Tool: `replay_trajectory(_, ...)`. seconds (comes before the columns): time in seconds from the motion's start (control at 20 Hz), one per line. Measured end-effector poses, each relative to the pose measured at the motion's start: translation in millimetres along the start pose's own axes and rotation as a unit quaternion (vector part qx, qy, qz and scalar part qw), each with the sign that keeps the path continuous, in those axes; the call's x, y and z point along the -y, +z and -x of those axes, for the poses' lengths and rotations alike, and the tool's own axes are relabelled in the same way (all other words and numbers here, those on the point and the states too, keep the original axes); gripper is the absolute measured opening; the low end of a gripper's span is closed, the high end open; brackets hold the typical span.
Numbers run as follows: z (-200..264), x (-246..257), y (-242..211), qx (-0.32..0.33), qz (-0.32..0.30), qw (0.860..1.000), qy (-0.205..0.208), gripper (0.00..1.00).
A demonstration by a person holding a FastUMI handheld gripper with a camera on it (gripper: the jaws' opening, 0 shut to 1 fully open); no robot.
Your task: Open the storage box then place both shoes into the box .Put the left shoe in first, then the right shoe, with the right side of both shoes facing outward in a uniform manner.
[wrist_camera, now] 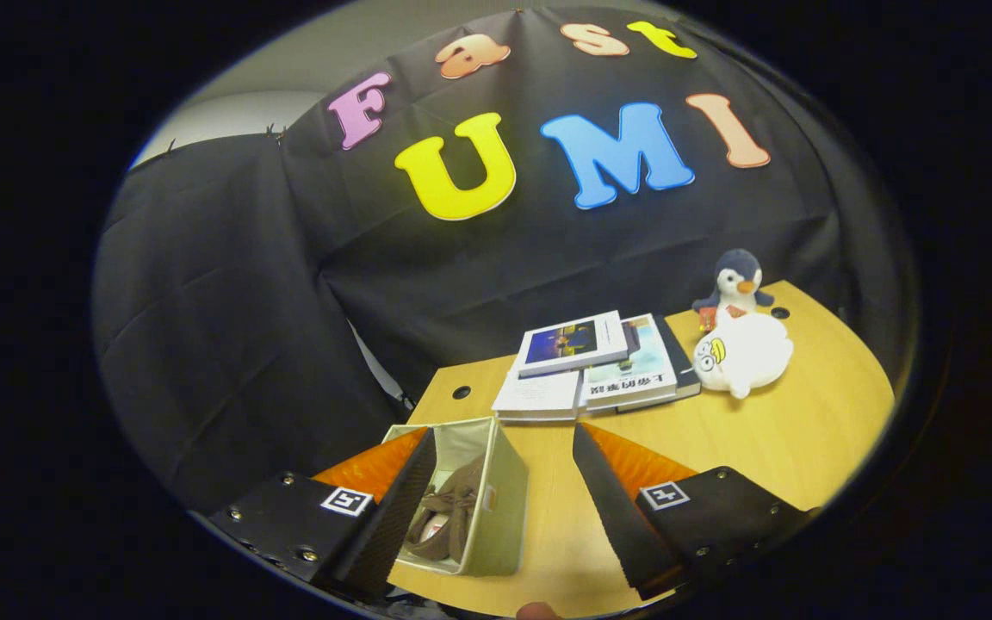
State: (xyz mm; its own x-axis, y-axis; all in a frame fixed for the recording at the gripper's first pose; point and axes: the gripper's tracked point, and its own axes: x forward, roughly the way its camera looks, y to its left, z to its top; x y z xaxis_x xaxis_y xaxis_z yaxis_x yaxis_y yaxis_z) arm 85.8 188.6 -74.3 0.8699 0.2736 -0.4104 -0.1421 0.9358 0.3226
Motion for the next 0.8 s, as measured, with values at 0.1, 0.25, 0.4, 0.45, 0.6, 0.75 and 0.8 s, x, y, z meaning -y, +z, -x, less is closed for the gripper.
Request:
replay_trajectory(0.1,13,19,14,0.02,0.016,1.0,-0.014,0.97)
replay_trajectory(0.25,29,46,33,0.048,0.033,0.998,-0.029,0.97)
replay_trajectory(0.4,49,73,49,0.072,0.063,0.994,-0.053,0.97)
replay_trajectory(0.45,55,82,55,0.079,0.077,0.992,-0.061,0.97)
replay_trajectory(0.6,72,106,67,0.103,0.114,0.984,-0.086,0.97)
replay_trajectory(0.75,88,126,76,0.127,0.133,0.977,-0.104,0.97)
replay_trajectory(0.8,94,131,80,0.137,0.136,0.975,-0.108,0.97)
